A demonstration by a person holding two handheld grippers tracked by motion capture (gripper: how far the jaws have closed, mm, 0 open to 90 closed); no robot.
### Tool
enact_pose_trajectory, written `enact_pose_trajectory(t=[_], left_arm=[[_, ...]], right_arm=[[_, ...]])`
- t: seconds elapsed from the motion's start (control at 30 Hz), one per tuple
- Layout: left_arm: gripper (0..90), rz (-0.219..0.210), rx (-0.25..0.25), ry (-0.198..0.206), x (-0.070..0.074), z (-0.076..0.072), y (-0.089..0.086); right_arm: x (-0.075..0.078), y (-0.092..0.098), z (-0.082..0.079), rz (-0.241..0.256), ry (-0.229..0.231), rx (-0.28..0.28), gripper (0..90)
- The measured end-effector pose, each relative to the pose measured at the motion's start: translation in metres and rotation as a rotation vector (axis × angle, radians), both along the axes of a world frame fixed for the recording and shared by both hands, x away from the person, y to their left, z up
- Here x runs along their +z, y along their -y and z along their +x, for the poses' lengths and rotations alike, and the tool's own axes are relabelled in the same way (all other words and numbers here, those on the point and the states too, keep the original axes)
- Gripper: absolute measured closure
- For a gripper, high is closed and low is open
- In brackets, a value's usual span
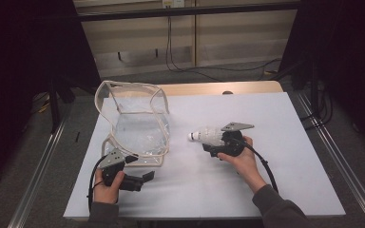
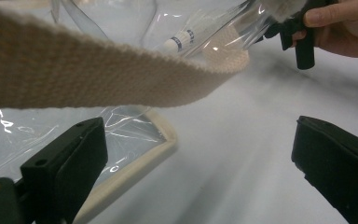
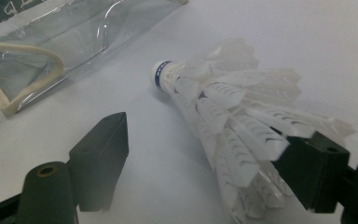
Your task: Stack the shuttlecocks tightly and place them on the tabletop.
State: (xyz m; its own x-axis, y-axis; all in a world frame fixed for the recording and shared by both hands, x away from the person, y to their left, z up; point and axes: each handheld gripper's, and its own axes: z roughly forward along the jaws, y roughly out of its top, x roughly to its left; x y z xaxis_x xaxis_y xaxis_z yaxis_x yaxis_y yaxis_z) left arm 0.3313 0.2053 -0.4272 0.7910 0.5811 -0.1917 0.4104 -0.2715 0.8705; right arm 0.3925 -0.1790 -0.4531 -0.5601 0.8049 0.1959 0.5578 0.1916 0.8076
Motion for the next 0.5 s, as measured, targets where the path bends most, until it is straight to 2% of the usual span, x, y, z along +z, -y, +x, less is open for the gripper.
enact_pose_trajectory(t=[0.2, 0.37, 0.5], left_arm=[[3.5, -0.003, -0.001, -0.003, 0.000, 0.001, 0.000], [3.5, -0.003, -0.001, -0.004, 0.000, 0.001, 0.000], [3.5, -0.008, -0.003, -0.003, 0.000, 0.001, 0.000]], right_arm=[[-0.001, -0.010, 0.005, 0.011, -0.011, -0.004, 18.5], [-0.002, -0.017, 0.008, -0.011, -0.018, -0.024, 23.9], [-0.002, -0.021, 0.009, -0.020, -0.011, -0.026, 32.0]])
